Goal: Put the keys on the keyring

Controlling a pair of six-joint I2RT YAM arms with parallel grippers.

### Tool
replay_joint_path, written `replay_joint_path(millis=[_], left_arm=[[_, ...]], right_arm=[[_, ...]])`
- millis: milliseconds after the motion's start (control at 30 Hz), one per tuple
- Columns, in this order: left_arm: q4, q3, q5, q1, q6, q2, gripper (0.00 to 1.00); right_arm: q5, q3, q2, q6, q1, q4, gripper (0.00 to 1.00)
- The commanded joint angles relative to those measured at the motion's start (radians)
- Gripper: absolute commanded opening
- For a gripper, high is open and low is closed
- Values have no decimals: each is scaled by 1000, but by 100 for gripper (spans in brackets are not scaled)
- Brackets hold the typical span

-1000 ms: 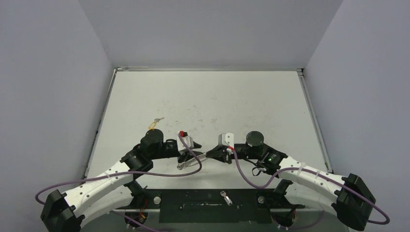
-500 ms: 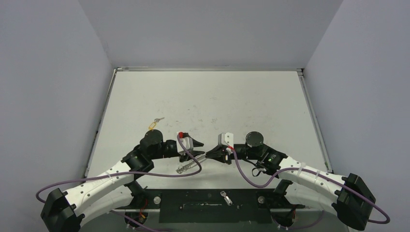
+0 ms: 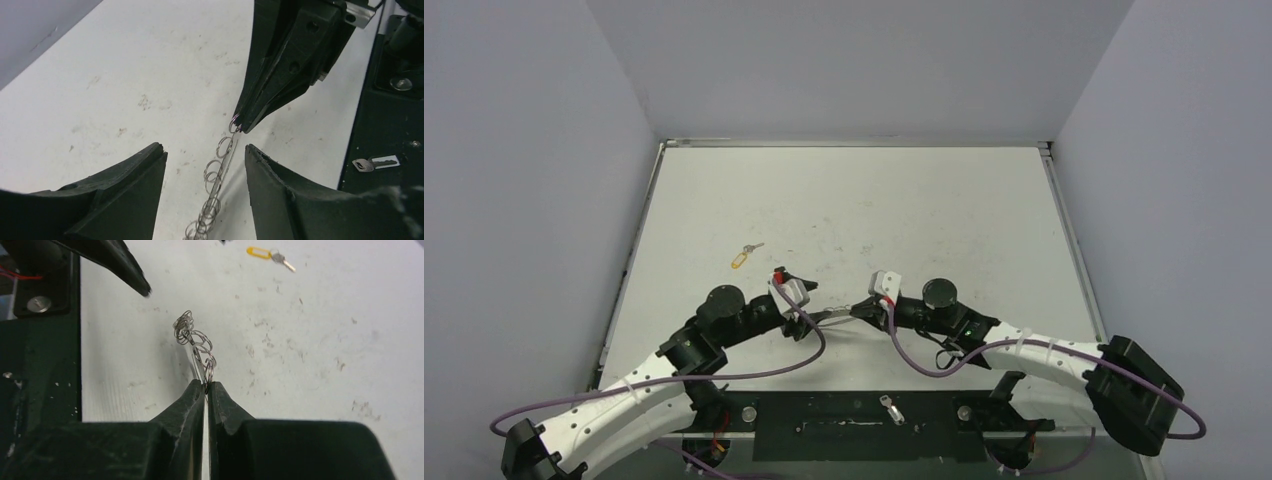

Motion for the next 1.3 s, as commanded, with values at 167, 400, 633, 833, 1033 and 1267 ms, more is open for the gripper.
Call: replay_joint_path(millis=[167, 400, 633, 833, 1033, 1267], left_arm=[[46, -89, -188, -4, -213, -51, 74], [48, -135, -296, -5, -344, -86, 97], [-28, -203, -521, -2, -664, -175, 97], [-182, -228, -563, 5, -894, -200, 97], [-290, -210, -539, 5, -1037, -107, 91], [-297, -178, -439, 9, -1086, 89, 80]], right_arm=[[272, -179, 144, 73, 113, 360, 0], [457, -197, 104, 64, 257, 236, 14], [675, -214, -17, 204, 255, 160, 66], [811, -175, -105, 426, 246, -57, 87], [742, -185, -112, 658, 231, -117, 86], [571, -131, 4, 774, 202, -151, 73]])
